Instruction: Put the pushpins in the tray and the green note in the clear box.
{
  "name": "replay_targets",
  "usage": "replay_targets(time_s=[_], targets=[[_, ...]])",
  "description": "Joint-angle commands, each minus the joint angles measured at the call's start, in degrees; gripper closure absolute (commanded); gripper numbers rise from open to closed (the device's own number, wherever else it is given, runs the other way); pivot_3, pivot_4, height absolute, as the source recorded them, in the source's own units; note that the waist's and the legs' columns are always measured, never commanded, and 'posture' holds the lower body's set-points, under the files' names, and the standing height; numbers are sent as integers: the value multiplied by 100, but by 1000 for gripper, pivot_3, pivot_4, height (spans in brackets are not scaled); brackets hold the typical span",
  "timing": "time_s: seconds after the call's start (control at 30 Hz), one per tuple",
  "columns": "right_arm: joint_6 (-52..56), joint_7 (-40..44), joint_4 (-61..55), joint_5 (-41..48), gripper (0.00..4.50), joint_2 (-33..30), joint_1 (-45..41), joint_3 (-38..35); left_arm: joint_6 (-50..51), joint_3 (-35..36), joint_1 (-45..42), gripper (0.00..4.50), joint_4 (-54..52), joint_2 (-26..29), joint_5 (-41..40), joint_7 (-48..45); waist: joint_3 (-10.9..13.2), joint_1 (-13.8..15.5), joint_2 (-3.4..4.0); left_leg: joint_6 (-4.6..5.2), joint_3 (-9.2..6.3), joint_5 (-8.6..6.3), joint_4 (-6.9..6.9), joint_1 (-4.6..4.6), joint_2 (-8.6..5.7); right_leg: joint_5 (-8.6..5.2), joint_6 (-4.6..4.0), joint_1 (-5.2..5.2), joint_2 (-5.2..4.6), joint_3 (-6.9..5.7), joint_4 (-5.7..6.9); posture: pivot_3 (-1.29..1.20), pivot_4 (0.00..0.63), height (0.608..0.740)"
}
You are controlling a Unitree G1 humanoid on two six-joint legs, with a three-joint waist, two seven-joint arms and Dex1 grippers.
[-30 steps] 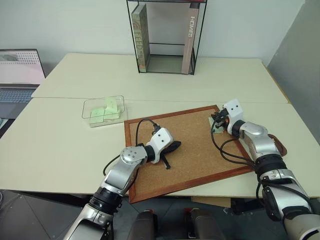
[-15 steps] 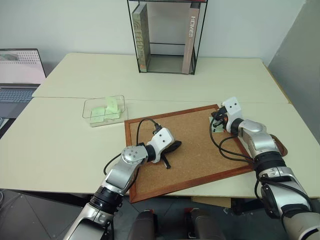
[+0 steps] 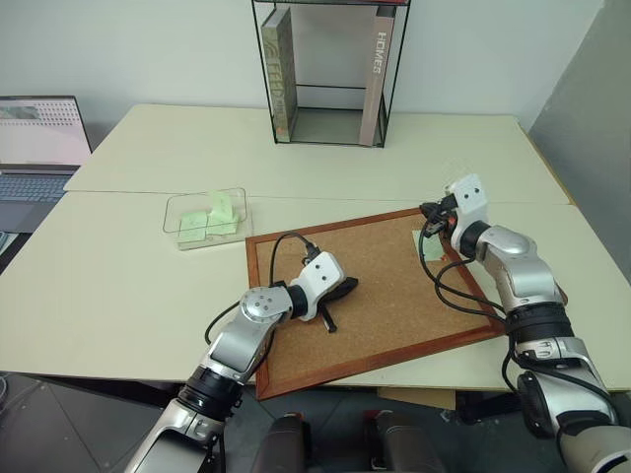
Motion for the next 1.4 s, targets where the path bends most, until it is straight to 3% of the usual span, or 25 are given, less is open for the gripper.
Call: replay_targets(time_s=[0.03, 0.4, 0.63, 0.87, 1.27, 1.4], targets=[[237, -105, -917, 240, 4496, -371, 383, -527, 21, -172, 135, 4500, 234, 20, 182, -24, 0, 8, 0, 0, -1, 0, 0, 0, 0, 0, 0, 0, 0, -1, -1, 0, 150, 740], [869, -566, -2291, 281, 4496, -1180, 2277, -1762, -140, -283, 98, 4500, 276, 62, 248, -152, -12, 27, 20, 0, -1, 0, -3, -2, -1, -1, 2, 2, 0, -3, -11, 0, 150, 740], [1248, -578, -2633, 325, 4496, -1301, 3101, -1905, -229, -307, 29, 4500, 383, 39, 282, -236, -17, 16, 26, 0, -1, 0, -1, 3, -2, 0, 6, 8, 1, -3, -13, 0, 150, 740], [1540, -556, -2780, 357, 4496, -1288, 3346, -1834, -280, -315, 2, 4500, 436, 28, 318, -275, -20, 17, 32, 1, -2, 0, 0, 0, -6, 0, 7, 8, 2, -3, -16, 0, 150, 740], [1536, -558, -2847, 465, 1834, -1227, 3254, -1967, -318, -305, 29, 4500, 453, 45, 365, -275, -20, 16, 31, 0, -6, 0, -2, -2, -6, 0, 7, 8, 2, -7, -22, 0, 150, 740], [1371, -328, -3117, 1046, 935, -1077, 3058, -2258, -327, -307, 10, 4500, 486, 32, 374, -276, -20, 16, 32, 1, -5, 0, -2, -3, -6, 0, 8, 8, 3, -7, -22, 0, 150, 740]])
